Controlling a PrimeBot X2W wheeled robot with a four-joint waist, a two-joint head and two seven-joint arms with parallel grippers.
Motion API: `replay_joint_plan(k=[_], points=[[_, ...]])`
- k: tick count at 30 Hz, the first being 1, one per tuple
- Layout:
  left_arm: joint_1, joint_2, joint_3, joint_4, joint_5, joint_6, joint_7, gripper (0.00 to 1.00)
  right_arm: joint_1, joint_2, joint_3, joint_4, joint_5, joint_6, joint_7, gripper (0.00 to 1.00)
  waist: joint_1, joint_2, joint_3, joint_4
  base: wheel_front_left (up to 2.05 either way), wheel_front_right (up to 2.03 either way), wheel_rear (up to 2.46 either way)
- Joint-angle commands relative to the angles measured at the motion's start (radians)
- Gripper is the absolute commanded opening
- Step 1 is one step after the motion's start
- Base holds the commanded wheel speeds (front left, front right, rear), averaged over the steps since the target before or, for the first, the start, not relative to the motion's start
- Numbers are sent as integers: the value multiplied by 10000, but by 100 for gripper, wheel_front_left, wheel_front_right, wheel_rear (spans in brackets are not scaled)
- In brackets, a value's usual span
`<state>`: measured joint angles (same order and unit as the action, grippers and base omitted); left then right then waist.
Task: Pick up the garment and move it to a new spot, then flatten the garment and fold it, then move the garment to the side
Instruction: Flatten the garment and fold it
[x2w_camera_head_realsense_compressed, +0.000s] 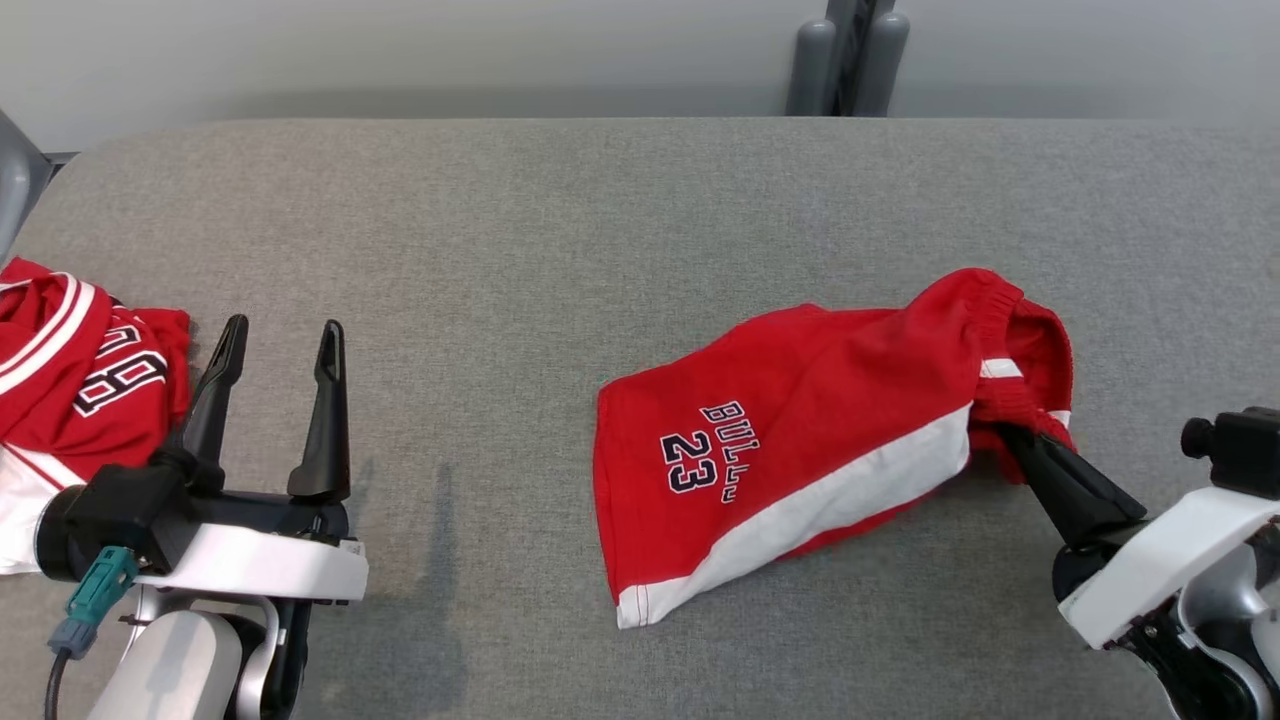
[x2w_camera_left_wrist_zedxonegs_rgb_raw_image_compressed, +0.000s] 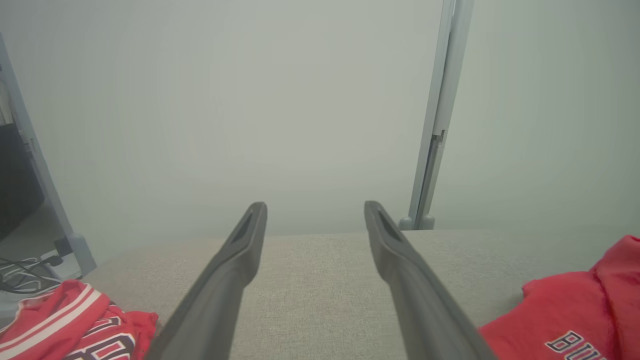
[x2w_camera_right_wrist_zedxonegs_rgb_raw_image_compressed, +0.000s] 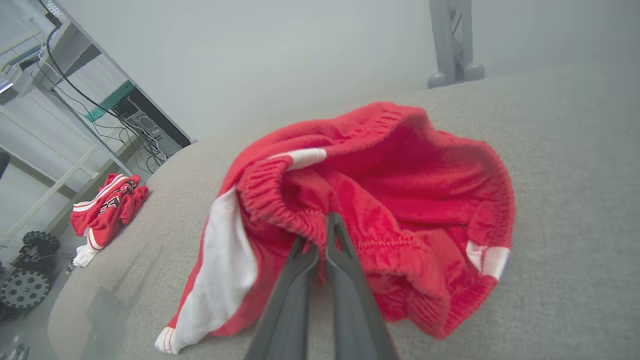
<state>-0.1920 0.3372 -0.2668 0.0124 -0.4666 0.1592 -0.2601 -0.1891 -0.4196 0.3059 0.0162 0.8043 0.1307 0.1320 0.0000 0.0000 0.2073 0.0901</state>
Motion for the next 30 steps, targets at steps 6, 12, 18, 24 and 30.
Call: replay_joint_plan(k=[6,12,18,24,30], points=[[-138,129,-8,-37,70,2,29,100,771,-24,-709,-861,2675,3,1002,0,0,0,106,-251,0,0,0],[-129,168,-44,-75,49,66,112,100,814,-234,-957,-2181,4112,4,1367,0,0,0,87,-344,0,0,0],[-72,153,-119,-115,10,113,175,100,921,-336,-1395,-3143,5274,9,1185,0,0,0,48,-360,0,0,0],[-183,114,-197,-134,-13,105,179,100,1196,-457,-1120,-2021,4941,11,1022,0,0,0,156,-329,0,0,0],[-275,56,-296,-60,-56,66,176,100,985,-306,-439,-32,4469,11,715,0,0,0,265,-302,0,0,0]])
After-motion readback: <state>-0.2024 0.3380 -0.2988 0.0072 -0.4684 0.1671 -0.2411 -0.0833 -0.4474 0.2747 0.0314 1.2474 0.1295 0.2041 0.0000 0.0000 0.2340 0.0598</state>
